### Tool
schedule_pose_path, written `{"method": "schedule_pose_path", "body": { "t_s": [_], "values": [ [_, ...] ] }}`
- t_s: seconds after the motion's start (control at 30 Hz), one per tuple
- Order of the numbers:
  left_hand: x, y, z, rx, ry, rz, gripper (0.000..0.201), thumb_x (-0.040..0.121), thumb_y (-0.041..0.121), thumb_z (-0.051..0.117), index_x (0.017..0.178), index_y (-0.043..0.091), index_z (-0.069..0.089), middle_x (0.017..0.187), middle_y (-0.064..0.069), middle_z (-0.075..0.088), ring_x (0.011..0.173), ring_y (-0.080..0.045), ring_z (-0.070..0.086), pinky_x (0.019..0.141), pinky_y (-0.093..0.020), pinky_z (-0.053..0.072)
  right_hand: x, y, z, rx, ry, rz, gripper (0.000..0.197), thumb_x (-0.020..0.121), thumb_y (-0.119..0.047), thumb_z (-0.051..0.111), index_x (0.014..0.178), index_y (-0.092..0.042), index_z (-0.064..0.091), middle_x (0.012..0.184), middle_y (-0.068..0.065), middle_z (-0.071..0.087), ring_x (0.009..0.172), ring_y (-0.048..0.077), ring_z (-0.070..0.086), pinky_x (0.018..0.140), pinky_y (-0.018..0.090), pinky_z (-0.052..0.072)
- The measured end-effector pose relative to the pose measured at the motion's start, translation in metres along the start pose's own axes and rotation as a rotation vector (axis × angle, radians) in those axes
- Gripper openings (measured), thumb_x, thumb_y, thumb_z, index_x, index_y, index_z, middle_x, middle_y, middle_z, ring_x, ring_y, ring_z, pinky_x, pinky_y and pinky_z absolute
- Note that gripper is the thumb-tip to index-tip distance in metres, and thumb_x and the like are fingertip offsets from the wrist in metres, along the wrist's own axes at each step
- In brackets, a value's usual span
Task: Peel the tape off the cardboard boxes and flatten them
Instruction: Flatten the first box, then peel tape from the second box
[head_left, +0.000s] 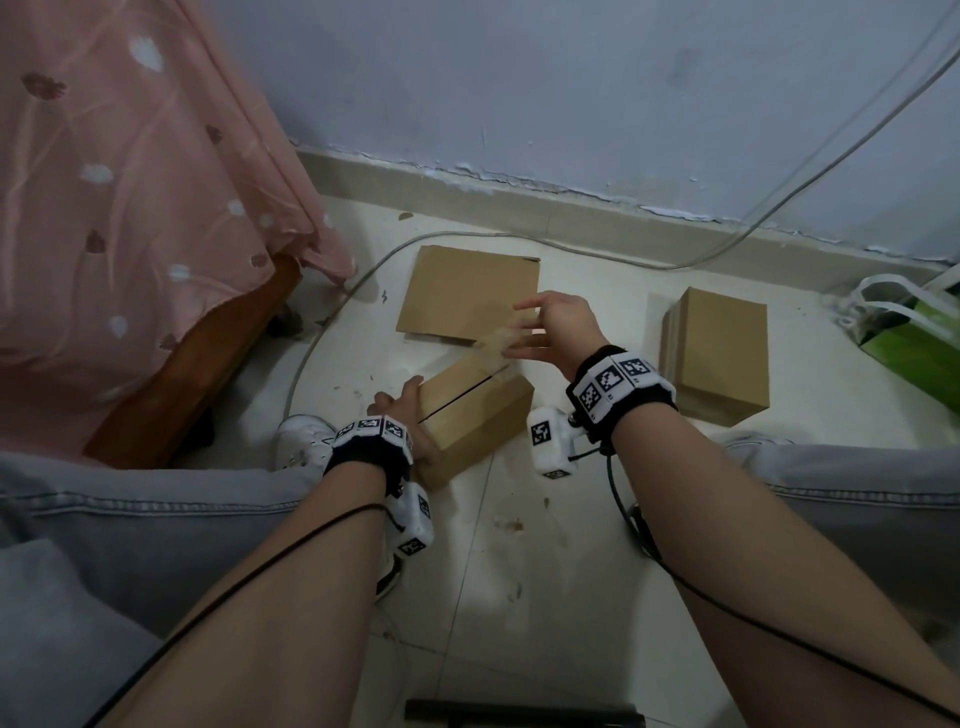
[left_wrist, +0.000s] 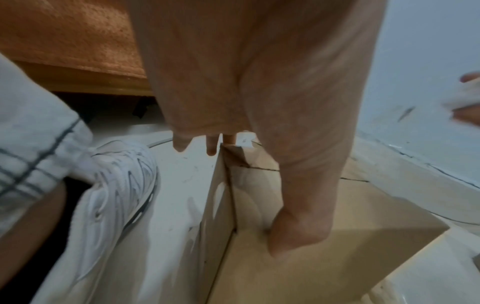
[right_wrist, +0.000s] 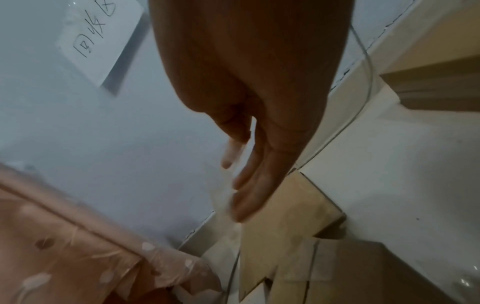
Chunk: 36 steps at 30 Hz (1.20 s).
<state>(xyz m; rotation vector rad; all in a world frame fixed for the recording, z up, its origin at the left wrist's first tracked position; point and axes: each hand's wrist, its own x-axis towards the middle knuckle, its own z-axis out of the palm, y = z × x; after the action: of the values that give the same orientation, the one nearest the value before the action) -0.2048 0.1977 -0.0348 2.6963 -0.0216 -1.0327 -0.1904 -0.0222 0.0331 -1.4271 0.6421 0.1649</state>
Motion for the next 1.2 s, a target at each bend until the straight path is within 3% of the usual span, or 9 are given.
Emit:
{"method": "schedule_pose_path", "body": {
  "t_s": [0.1, 0.2, 0.37, 0.5, 0.63, 0.8, 0.93, 1.03, 1.2],
  "values": [
    [0.002, 0.016, -0.004, -0.007, 0.029, 0.039, 0.115, 0.064, 0.033, 0.077, 0.151, 0.038, 0.003, 0.144, -0.014, 0.025, 0.136, -0.037, 0.03, 0.109, -0.053, 0.035, 0.001, -0.002, 0.0, -0.078, -0.017, -0.063, 0.03, 0.097, 0.005, 0.034, 0.105, 0.011, 0.062, 0.07, 0.016, 0.056, 0.058, 0.026, 0.056, 0.058, 0.036, 0.058],
    [0.002, 0.036, -0.007, 0.036, 0.011, 0.09, 0.103, 0.073, 0.025, 0.07, 0.152, 0.035, 0.003, 0.149, -0.012, 0.023, 0.139, -0.038, 0.028, 0.115, -0.053, 0.024, 0.007, 0.003, -0.007, -0.13, -0.095, -0.059, 0.023, 0.094, 0.008, 0.052, 0.113, 0.021, 0.058, 0.104, 0.029, 0.066, 0.079, 0.03, 0.066, 0.069, 0.029, 0.062],
    [-0.001, 0.055, -0.002, 0.089, -0.024, 0.147, 0.095, 0.08, 0.018, 0.068, 0.151, 0.029, 0.007, 0.147, -0.012, 0.027, 0.137, -0.04, 0.029, 0.115, -0.053, 0.024, 0.013, 0.016, -0.014, -0.575, -0.129, -0.052, 0.055, 0.077, -0.024, 0.084, 0.125, -0.007, 0.061, 0.106, 0.008, 0.068, 0.099, 0.02, 0.067, 0.094, 0.033, 0.053],
    [0.001, 0.057, -0.002, 0.089, -0.039, 0.139, 0.093, 0.08, 0.014, 0.064, 0.152, 0.03, 0.006, 0.148, -0.012, 0.026, 0.138, -0.041, 0.028, 0.115, -0.053, 0.024, 0.016, 0.026, -0.013, -0.849, -0.193, -0.036, 0.05, 0.09, -0.033, 0.071, 0.133, -0.011, 0.06, 0.133, 0.008, 0.06, 0.123, 0.023, 0.056, 0.106, 0.035, 0.042],
    [0.001, 0.054, -0.005, 0.074, -0.04, 0.152, 0.087, 0.08, 0.013, 0.06, 0.151, 0.03, 0.011, 0.147, -0.011, 0.028, 0.137, -0.041, 0.03, 0.113, -0.053, 0.025, 0.015, 0.029, -0.013, -1.028, -0.274, -0.057, 0.028, 0.1, -0.022, 0.052, 0.122, -0.015, 0.067, 0.126, 0.006, 0.061, 0.107, 0.02, 0.061, 0.086, 0.023, 0.043],
    [0.0, 0.051, -0.005, 0.046, -0.046, 0.156, 0.09, 0.081, 0.01, 0.059, 0.152, 0.032, 0.008, 0.15, -0.009, 0.026, 0.14, -0.039, 0.026, 0.114, -0.052, 0.022, 0.023, 0.024, -0.011, -0.584, -0.177, -0.029, 0.018, 0.1, -0.001, 0.039, 0.094, 0.001, 0.055, 0.104, 0.025, 0.064, 0.09, 0.033, 0.067, 0.079, 0.041, 0.055],
    [-0.001, 0.049, -0.003, 0.015, -0.038, 0.146, 0.089, 0.08, 0.01, 0.055, 0.151, 0.036, 0.008, 0.152, -0.005, 0.024, 0.142, -0.04, 0.024, 0.114, -0.05, 0.022, 0.014, 0.013, -0.014, -0.011, -0.201, 0.045, 0.004, 0.105, -0.006, 0.04, 0.104, -0.005, 0.044, 0.09, 0.024, 0.067, 0.078, 0.036, 0.072, 0.077, 0.047, 0.061],
    [-0.001, 0.049, -0.002, 0.006, -0.044, 0.14, 0.09, 0.079, 0.01, 0.055, 0.151, 0.036, 0.008, 0.152, -0.006, 0.024, 0.141, -0.04, 0.024, 0.115, -0.05, 0.022, 0.012, 0.002, -0.018, 0.007, -0.216, 0.038, 0.016, 0.105, -0.019, 0.045, 0.111, -0.005, 0.047, 0.096, 0.019, 0.068, 0.068, 0.021, 0.062, 0.065, 0.034, 0.057],
    [0.001, 0.051, -0.003, 0.0, -0.055, 0.135, 0.093, 0.08, 0.013, 0.061, 0.152, 0.034, 0.006, 0.152, -0.008, 0.022, 0.141, -0.041, 0.024, 0.117, -0.05, 0.022, 0.009, -0.02, -0.029, 0.185, -0.316, 0.115, 0.039, 0.1, -0.05, 0.047, 0.12, -0.018, 0.058, 0.131, 0.019, 0.054, 0.112, 0.039, 0.062, 0.092, 0.056, 0.053]
  ]
}}
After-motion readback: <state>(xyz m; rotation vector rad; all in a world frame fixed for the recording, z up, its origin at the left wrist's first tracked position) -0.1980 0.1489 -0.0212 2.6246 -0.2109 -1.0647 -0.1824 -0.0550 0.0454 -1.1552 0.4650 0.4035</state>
